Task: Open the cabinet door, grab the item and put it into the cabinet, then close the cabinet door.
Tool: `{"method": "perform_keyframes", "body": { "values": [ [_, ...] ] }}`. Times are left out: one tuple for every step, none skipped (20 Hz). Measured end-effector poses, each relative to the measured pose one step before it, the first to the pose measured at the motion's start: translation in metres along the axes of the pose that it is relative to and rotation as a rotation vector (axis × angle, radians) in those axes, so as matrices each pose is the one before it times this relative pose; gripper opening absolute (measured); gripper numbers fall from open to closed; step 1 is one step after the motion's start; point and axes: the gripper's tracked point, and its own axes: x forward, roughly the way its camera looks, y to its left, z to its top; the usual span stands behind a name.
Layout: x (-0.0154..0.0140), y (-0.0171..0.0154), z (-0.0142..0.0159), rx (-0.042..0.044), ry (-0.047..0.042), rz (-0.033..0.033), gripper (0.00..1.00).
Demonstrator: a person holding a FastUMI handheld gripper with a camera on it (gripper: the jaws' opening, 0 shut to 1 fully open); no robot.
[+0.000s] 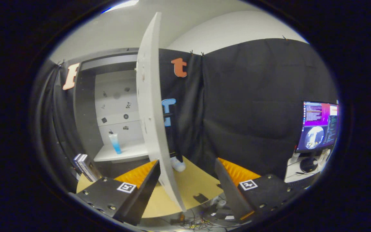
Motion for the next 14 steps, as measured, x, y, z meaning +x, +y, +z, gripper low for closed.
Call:
{"method": "perform_keyframes", "body": {
  "values": [
    [0.00952, -0.00360, 0.00092, -0.00436, -0.00165, -0.00494, 1.00],
    [0.00787, -0.00206, -0.00118, 0.01012, 0.01206, -0.01418, 1.00],
    [0.00572, 0.00298, 0.00104, 0.00554, 0.00102, 0.00304, 1.00],
    [0.00139, -0.00180, -0.00018, -0.01614, -0.00299, -0.01509, 1.00],
    [-0.00287, 0.00062, -0.00054, -0.01215, -0.00598, -0.00172, 0.97],
    [-0.00111, 0.00486, 0.00202, -0.00417, -0.00745, 0.00120, 0.97],
    [-0.00469, 0.00374, 0.00129, -0.00057, -0.00261, 0.00601, 0.97],
    [-0.00075, 0.00371, -0.00072, -0.00037, -0.00151, 0.01055, 0.97],
    [-0.00175, 0.00412, -0.00019, -0.00201, -0.00343, 0.01000, 0.97],
    [-0.00125, 0.00353, -0.00115, -0.00319, -0.00218, 0.01128, 0.97],
    [-0.00208, 0.00485, 0.00003, -0.00103, -0.00368, 0.01390, 0.97],
    [-0.00289, 0.00508, -0.00001, -0.00126, 0.00137, 0.01921, 0.97],
    [-0.00293, 0.00717, -0.00022, 0.00211, 0.00005, 0.02355, 0.97],
    [-0.00222, 0.00751, -0.00162, -0.00077, 0.00123, 0.02685, 0.97]
  ]
}}
